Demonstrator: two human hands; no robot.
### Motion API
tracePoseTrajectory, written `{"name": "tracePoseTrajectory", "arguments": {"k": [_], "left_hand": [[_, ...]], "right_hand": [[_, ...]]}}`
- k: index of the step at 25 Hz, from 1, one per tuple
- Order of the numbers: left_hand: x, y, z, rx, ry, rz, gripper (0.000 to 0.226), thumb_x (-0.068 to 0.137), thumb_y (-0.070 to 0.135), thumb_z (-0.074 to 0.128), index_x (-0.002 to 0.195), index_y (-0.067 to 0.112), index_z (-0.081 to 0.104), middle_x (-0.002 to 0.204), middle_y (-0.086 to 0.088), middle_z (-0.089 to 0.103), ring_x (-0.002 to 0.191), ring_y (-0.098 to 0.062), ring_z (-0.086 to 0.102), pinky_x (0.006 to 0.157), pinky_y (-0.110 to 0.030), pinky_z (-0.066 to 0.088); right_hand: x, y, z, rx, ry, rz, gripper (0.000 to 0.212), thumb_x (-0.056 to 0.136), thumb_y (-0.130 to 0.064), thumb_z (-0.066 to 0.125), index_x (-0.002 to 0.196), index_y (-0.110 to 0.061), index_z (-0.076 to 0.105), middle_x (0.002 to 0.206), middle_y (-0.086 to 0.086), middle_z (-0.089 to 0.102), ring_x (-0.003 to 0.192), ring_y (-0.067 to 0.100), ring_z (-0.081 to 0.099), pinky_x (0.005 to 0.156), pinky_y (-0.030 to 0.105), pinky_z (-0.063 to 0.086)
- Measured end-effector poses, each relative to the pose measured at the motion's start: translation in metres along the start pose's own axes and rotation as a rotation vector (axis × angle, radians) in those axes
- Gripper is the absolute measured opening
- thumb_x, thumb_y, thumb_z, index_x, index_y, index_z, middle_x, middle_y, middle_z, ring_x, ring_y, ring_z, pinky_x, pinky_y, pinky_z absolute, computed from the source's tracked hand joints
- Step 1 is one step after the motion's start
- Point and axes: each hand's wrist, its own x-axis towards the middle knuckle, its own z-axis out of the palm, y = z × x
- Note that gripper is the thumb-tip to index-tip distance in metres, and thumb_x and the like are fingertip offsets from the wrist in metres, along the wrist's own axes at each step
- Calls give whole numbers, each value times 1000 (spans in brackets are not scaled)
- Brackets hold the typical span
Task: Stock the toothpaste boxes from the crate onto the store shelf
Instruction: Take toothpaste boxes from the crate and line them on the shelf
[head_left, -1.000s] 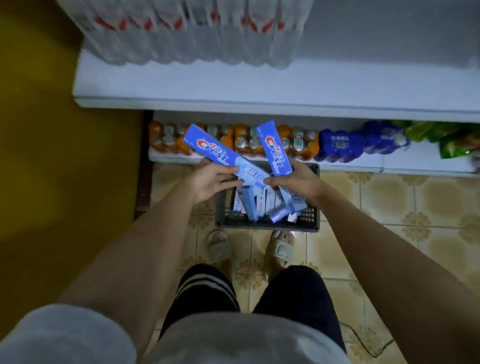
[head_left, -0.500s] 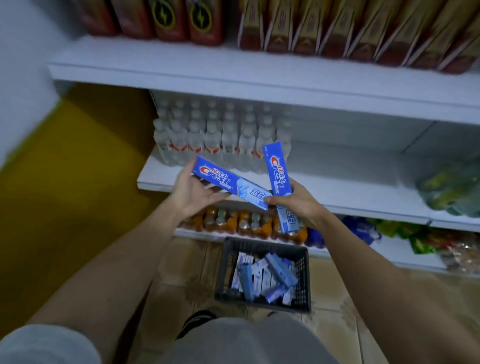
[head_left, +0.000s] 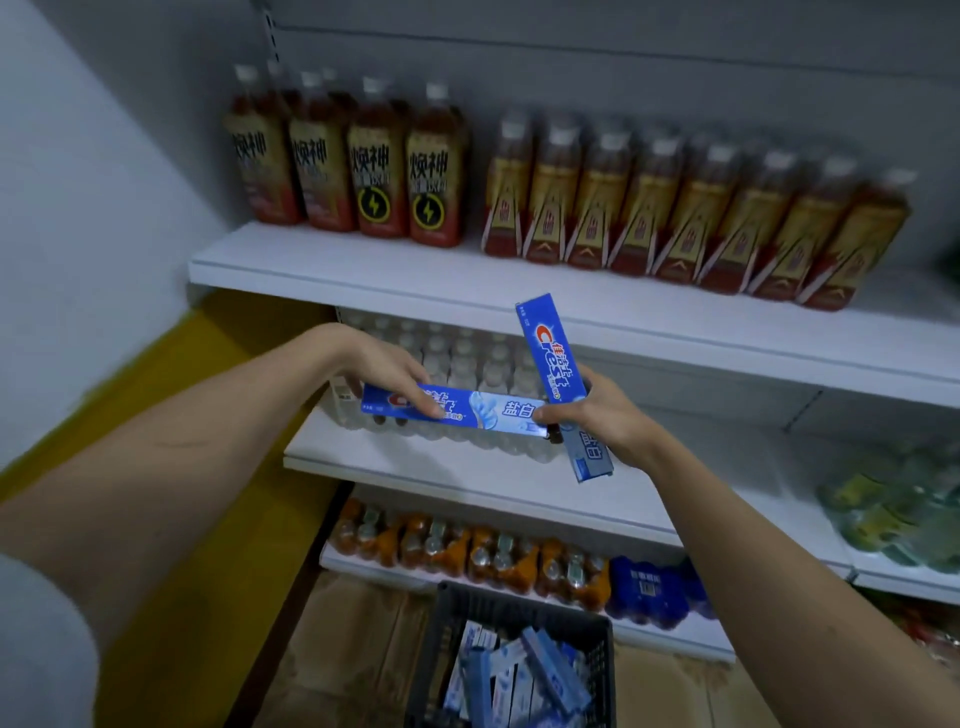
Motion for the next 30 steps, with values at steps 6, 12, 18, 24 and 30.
{"name": "tracePoseTrajectory", "arguments": {"k": [6,12,18,24,30], "left_hand": [[10,35,21,-5,5,105,50,78,64,66,112,27,62,103,-1,73,83,-14,72,74,-28,59],[-28,63,-21,14,168,164,53,77,71,62,117,35,60,107,2,70,88,-20,71,81,-34,57],[-110,85,-100,-63,359,166,51,80,63,66,117,29,61,95,-7,72,74,-19,67,71,-33,57],[-185,93,-142,-19,614,126,41,78,67,63,105,36,65,94,2,75,81,-21,73,78,-38,58],[-247,72,-209,-28,941,170,49,69,69,68,106,37,66,103,1,73,88,-23,72,89,-43,55]], "right_hand": [[-3,-5,-12,21,-35,-20,40,78,-18,82,109,-17,56,100,7,72,81,21,72,74,36,61],[0,-58,-47,-133,19,-129,47,86,-43,70,117,-15,48,100,3,71,70,14,71,62,27,56],[-4,-162,-90,-143,51,-310,43,95,-47,57,115,-12,44,92,10,69,59,21,68,55,33,59],[-8,-246,-115,-320,127,-510,36,92,-51,59,112,-21,52,98,-5,70,61,1,66,52,16,46],[11,-340,-128,-345,179,-629,44,88,-51,65,111,-16,53,99,8,72,66,22,70,63,38,57]]}}
